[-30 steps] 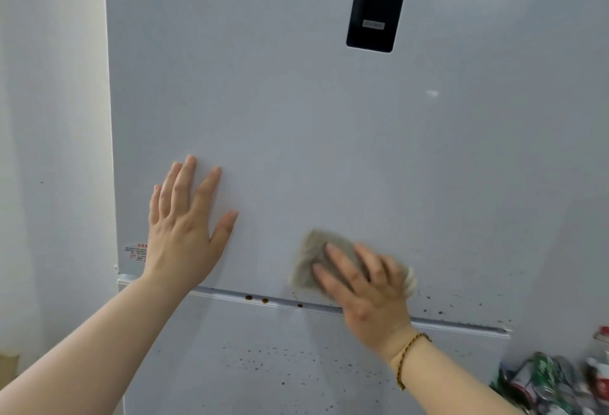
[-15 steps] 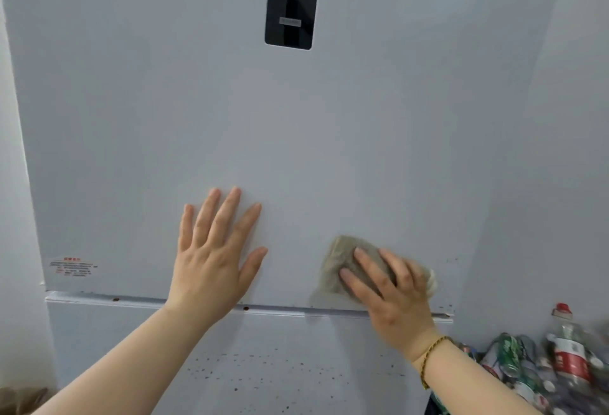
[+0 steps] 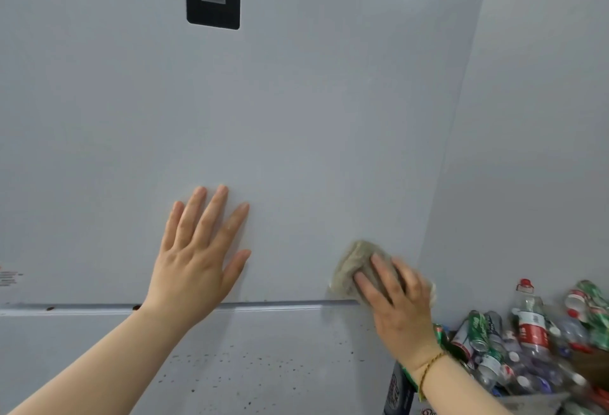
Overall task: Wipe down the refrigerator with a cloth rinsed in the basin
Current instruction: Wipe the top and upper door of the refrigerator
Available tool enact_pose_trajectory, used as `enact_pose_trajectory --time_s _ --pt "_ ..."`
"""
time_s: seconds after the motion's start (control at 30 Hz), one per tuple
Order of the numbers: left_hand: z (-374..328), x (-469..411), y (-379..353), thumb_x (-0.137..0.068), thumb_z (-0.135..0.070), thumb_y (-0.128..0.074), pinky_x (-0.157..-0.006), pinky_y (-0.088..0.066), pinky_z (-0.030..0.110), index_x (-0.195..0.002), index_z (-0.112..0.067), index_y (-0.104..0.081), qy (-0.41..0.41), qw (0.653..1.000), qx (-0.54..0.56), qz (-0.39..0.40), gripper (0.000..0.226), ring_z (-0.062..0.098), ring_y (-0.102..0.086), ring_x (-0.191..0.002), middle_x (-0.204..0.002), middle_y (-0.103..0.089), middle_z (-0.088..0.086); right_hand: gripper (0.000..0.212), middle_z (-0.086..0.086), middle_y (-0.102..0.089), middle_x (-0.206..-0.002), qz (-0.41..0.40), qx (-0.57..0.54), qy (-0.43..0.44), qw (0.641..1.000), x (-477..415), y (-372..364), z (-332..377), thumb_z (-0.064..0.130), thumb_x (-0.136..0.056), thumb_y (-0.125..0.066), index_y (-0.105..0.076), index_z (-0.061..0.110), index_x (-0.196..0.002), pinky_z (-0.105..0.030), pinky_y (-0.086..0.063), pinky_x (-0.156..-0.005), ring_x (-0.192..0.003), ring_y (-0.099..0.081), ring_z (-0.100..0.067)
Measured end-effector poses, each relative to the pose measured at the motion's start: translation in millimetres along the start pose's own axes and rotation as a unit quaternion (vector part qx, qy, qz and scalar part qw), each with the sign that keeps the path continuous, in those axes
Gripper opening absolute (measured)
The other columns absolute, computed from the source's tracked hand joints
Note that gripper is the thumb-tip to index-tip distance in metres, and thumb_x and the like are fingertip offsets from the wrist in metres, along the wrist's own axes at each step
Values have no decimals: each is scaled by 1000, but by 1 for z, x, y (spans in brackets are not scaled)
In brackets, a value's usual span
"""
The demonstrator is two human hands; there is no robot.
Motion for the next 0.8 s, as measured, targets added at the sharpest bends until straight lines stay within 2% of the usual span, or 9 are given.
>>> enact_pose_trajectory --time_s 0.1,0.2,0.37,0.47,0.53,0.57,0.63,0.7,0.8 --pt "1 0 -1 -96 -48 -14 -116 3 33 -132 -14 -35 -3 1000 -2 0 54 28 -8 -137 -138 -30 13 39 0 -35 -132 37 -3 45 998 21 -3 5 4 -94 -24 -47 27 -115 -34 -23 -96 -105 -43 -26" --pt "1 -1 0 -96 -48 -14 -117 3 33 -136 -17 -30 3 1000 5 -10 53 18 5 -143 -138 -30 14 45 0 -32 -135 34 0 38 999 3 -1 -17 2 -85 -36 -44 28 -121 -33 -26 -93 -105 -42 -26" --pt "-2 -1 0 -96 -48 -15 -117 2 33 -140 -22 -24 7 1000 22 -5 52 18 0 -143 -138 -31 14 59 -13 -35 -132 3 -86 -243 966 -4 4 -45 3 -72 -36 -36 21 -128 -37 -38 -88 -103 -38 -32" --pt "0 -1 3 -95 -53 -15 -116 6 25 -131 -17 -38 36 994 101 12 57 8 7 -142 -139 -30 10 51 -11 -39 -129 45 -132 -278 950 12 7 -26 2 -69 -44 -46 16 -118 -38 -45 -78 -95 -39 -26" --pt "1 -1 11 -94 -55 -18 -114 5 20 -126 -15 -44 54 985 163 -2 57 17 -8 -141 -138 -37 10 61 4 -42 -129 90 -185 -285 936 22 9 -18 -1 -61 -49 -49 25 -116 -26 -44 -76 -95 -43 -16" --pt "0 -2 15 -94 -54 -19 -114 3 18 -125 -15 -46 59 981 186 -8 57 21 -17 -136 -136 -42 11 67 17 -43 -129 114 -242 -310 912 24 12 -17 -3 -60 -51 -50 36 -115 -19 -45 -79 -99 -46 -8" --pt "-8 -3 21 -94 -53 -22 -113 0 17 -124 -18 -44 51 974 220 -4 52 18 -27 -131 -133 -46 6 61 30 -50 -118 143 -396 -421 803 22 17 -19 -5 -75 -52 -55 46 -108 -10 -43 -88 -99 -51 10" --pt "-28 -6 24 -89 -53 -33 -111 -3 12 -126 -31 -41 14 958 283 37 43 -3 -25 -132 -134 -45 -11 46 19 -62 -97 228 -536 -512 631 18 16 -8 -5 -79 -58 -55 35 -101 -10 -47 -81 -83 -58 9" --pt "-66 -5 22 -73 -51 -49 -97 -9 -6 -120 -65 -33 10 870 440 223 52 -34 -14 -117 -127 -23 -49 42 10 -71 -70 300 -658 -491 485 -4 28 15 5 -60 -60 -56 18 -100 -10 -48 -57 -65 -65 0"
Point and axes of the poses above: each hand's wrist, its own x-axis away from the middle knuckle, its own y-axis out of the back of the hand, z = x × y, the point moved 8 cm from there along -x, towards the middle knuckle
